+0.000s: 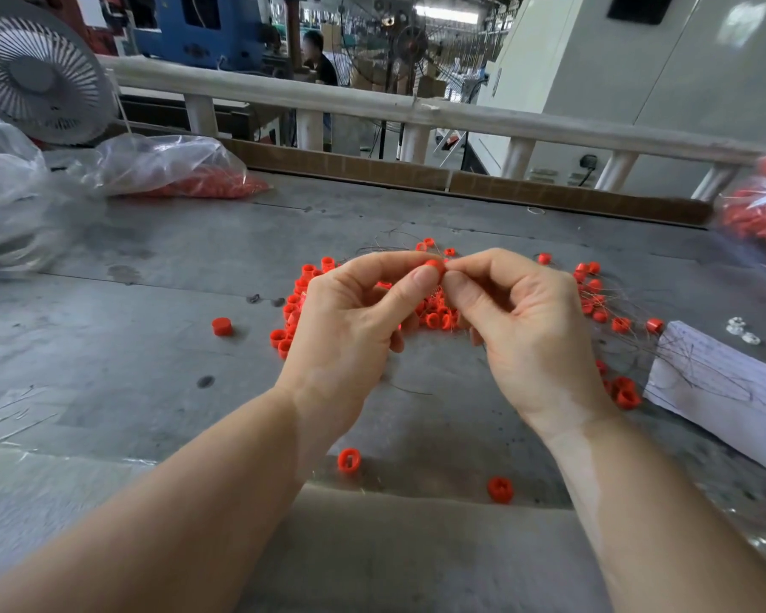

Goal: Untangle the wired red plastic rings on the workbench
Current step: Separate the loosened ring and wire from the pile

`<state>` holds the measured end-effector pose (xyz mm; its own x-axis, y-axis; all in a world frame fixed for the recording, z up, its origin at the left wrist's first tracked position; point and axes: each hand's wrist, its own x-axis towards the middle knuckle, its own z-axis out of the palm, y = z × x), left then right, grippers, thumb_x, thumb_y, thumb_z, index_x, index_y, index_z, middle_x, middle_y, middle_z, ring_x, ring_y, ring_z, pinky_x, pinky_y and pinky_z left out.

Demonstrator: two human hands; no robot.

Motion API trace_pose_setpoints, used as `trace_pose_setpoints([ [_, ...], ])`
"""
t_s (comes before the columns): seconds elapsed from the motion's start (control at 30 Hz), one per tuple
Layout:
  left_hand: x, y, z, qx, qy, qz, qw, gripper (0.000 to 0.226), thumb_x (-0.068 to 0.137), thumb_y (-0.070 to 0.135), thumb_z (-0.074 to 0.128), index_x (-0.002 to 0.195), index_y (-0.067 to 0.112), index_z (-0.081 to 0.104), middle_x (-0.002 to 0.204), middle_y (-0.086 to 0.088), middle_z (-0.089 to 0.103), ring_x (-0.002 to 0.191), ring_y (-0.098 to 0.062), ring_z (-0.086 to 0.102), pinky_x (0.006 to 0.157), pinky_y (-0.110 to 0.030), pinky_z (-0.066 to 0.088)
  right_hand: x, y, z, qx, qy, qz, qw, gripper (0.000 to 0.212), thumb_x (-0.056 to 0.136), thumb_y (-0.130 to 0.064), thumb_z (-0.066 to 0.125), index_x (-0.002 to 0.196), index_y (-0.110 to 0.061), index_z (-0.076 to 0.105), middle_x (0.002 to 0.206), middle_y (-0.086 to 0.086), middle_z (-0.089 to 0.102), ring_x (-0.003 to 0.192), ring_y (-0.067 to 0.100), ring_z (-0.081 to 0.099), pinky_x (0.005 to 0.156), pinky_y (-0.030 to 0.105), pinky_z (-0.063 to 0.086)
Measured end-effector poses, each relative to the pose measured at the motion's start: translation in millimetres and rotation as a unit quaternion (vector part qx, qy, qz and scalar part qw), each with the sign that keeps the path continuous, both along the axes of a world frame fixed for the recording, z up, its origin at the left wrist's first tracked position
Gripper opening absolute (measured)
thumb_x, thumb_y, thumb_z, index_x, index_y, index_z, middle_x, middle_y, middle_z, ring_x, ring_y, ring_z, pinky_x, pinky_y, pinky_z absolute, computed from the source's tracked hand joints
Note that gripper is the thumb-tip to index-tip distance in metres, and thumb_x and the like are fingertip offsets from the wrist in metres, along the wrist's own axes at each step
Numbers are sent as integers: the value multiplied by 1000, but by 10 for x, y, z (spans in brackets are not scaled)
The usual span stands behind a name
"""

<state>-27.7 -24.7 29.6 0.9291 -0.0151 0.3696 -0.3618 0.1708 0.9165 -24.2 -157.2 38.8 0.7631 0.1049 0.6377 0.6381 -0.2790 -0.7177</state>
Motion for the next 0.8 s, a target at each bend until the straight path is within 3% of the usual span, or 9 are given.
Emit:
trace_pose_setpoints([
  [0.1,21,3,-18,5,9,3,1000,9,79,23,63,83,19,70,55,11,60,48,-3,47,45,-15,39,8,8,-6,-21,14,0,1000,23,87,-6,63,78,-28,63,55,-28,58,54,-9,55,56,4,38],
  [0.2,49,9,-56,-3,34,16,999,6,82,17,64,81,19,70,57,9,59,51,-6,48,46,-17,40,24,7,-31,-29,31,-18,999,21,85,-7,66,78,-26,66,57,-24,60,57,-9,55,57,5,39],
  [0.37,100,10,-103,-32,79,-1,996,21,67,32,65,81,17,69,61,8,62,56,-5,51,47,-17,41,52,-7,-46,-66,39,-39,996,15,85,-5,65,75,-16,66,67,-9,63,65,-1,54,66,11,41],
  [0.53,128,7,-119,-82,119,-45,988,20,64,33,65,75,17,68,57,8,59,49,-3,49,44,-13,38,68,-20,-53,-87,26,-53,994,12,84,-4,65,77,-14,68,69,-13,62,66,-2,54,67,8,39],
  [0.7,153,28,-144,-47,109,1,993,20,64,38,67,71,20,69,55,5,56,48,-7,47,45,-19,36,100,-64,-87,-116,25,-83,989,10,84,-5,66,81,-14,71,75,-11,64,70,-1,55,69,8,38],
  [0.8,153,26,-154,-24,105,25,994,13,77,31,66,77,18,67,53,4,54,46,-9,45,46,-23,34,115,-99,-74,-121,19,-98,988,11,84,-5,66,80,-15,70,73,-11,63,68,-1,54,69,10,39],
])
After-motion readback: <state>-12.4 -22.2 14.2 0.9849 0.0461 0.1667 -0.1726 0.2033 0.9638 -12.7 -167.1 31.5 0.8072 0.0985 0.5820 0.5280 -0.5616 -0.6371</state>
